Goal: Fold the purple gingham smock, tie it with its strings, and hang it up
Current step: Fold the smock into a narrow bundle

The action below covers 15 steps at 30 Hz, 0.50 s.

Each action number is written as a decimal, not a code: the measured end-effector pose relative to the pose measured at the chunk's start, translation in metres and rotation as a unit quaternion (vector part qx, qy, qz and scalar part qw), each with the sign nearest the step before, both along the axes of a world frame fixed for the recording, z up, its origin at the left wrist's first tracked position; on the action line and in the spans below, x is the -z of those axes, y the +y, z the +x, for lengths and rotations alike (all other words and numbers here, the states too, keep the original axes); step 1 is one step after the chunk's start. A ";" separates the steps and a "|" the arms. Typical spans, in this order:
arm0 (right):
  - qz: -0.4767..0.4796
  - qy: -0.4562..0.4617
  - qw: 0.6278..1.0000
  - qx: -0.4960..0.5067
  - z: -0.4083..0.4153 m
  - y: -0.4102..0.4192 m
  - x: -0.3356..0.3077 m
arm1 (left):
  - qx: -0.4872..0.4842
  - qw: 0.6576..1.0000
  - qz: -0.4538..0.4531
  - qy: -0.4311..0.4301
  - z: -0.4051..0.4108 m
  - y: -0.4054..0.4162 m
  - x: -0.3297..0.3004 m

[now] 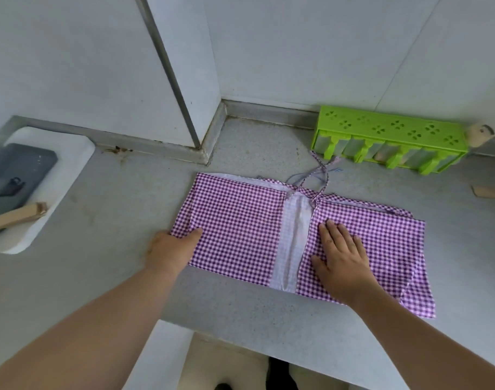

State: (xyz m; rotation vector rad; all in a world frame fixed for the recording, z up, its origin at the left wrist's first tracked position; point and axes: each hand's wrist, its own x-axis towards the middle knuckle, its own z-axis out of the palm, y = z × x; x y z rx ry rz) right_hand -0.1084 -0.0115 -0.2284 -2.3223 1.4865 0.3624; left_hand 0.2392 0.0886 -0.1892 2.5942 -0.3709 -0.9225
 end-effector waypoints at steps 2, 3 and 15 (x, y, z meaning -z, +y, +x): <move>0.005 -0.011 1.000 0.006 0.002 -0.002 -0.001 | 0.025 0.998 -0.012 0.064 0.002 -0.003 -0.005; 0.007 -0.022 1.000 0.008 0.002 -0.002 -0.002 | 0.029 0.994 -0.028 0.097 0.004 -0.005 -0.006; -0.080 -0.111 0.976 0.172 0.004 0.015 -0.034 | 0.245 0.946 -0.207 -0.051 0.030 -0.045 -0.102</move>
